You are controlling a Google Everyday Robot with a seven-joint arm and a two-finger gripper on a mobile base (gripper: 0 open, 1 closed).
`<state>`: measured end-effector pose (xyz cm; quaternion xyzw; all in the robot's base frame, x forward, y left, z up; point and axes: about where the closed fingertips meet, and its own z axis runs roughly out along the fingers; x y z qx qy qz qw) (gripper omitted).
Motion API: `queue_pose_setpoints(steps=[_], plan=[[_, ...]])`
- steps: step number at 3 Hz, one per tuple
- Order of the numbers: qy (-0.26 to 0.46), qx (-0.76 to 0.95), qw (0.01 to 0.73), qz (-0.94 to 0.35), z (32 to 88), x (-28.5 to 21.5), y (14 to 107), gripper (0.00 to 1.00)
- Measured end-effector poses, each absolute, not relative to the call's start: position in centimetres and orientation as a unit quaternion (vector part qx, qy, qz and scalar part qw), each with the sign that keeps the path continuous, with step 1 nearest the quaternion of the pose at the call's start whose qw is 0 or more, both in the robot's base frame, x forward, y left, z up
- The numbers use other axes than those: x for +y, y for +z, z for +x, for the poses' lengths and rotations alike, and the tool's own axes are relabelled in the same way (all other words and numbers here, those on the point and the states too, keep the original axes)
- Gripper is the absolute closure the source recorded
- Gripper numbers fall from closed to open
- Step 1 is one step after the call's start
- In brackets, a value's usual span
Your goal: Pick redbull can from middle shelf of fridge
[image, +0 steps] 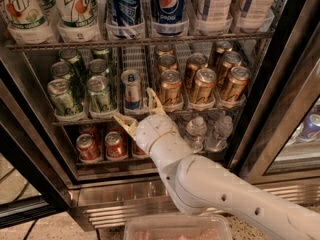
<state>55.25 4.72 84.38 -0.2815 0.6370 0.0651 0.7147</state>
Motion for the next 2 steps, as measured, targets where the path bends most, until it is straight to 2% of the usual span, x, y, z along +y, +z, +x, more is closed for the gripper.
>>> queue_pose_setpoints(steps=[2], plan=[[0.038, 0.644, 0.723, -0.246, 56.31, 4.12, 84.26, 0.37]])
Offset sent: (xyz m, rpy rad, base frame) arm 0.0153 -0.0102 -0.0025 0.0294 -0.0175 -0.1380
